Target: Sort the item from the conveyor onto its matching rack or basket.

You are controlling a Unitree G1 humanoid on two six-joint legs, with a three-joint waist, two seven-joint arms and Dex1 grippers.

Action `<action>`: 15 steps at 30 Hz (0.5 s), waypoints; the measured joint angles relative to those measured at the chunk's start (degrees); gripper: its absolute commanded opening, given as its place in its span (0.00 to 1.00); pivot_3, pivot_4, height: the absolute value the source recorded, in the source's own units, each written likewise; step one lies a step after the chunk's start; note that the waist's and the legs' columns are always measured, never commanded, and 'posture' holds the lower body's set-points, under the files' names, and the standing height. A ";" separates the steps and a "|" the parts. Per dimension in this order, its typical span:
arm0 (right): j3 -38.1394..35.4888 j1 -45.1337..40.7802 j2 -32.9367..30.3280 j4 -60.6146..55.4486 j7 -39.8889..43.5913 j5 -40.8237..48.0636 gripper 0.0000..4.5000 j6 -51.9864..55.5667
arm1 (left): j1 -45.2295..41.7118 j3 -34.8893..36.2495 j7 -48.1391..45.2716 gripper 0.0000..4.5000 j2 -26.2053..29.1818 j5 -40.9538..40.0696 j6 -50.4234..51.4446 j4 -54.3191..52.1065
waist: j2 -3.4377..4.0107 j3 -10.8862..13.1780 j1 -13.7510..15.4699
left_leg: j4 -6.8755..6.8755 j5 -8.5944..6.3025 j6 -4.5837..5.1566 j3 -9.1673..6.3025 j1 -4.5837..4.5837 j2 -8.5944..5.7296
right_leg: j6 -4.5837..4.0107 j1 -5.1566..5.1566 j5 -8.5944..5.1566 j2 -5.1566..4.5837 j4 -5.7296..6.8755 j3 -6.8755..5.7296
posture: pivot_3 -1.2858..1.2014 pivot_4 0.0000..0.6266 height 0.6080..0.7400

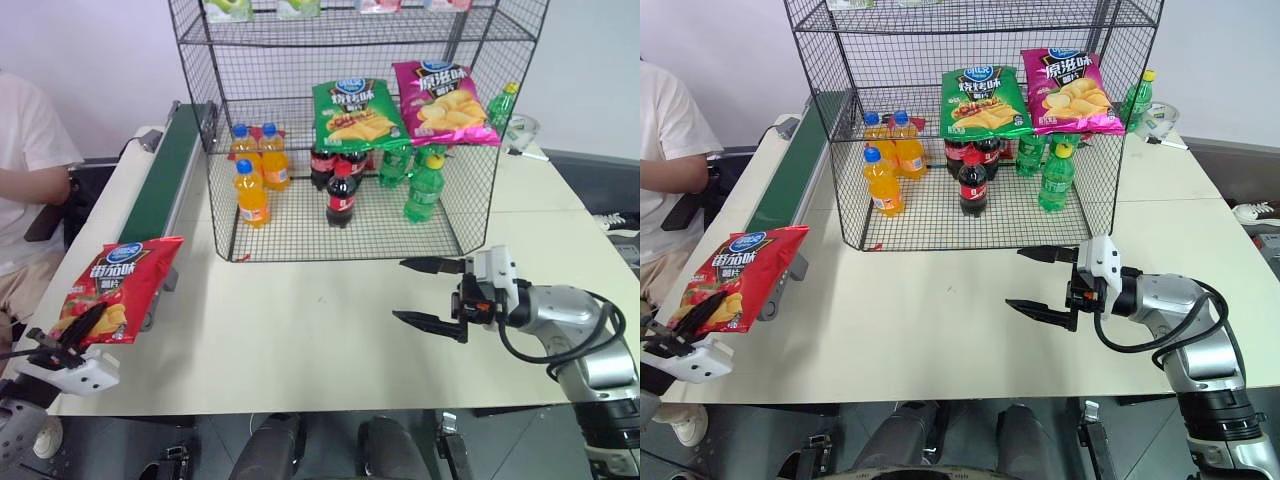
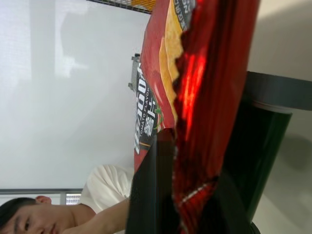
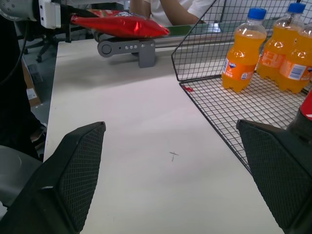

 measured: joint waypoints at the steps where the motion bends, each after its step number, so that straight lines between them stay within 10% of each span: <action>1: 0.00 0.00 0.00 0.04 0.00 -0.02 1.00 -0.13 | 0.07 0.02 0.00 0.00 0.00 -0.21 0.02 -0.36 | 0.00 0.00 -0.01 | 0.00 0.00 0.00 0.00 0.00 0.00 | 0.00 0.00 0.00 0.00 0.00 0.00 | 0.52 0.24 1.00; 15: -7.22 -1.24 4.93 -1.89 -6.78 5.90 1.00 -1.16 | -1.73 5.72 -10.33 0.00 -0.07 -7.96 1.78 -32.60 | 0.02 -0.03 -0.06 | 0.01 0.01 0.01 0.00 0.02 0.00 | -0.01 0.06 0.00 0.00 0.02 0.03 | 0.52 0.24 1.00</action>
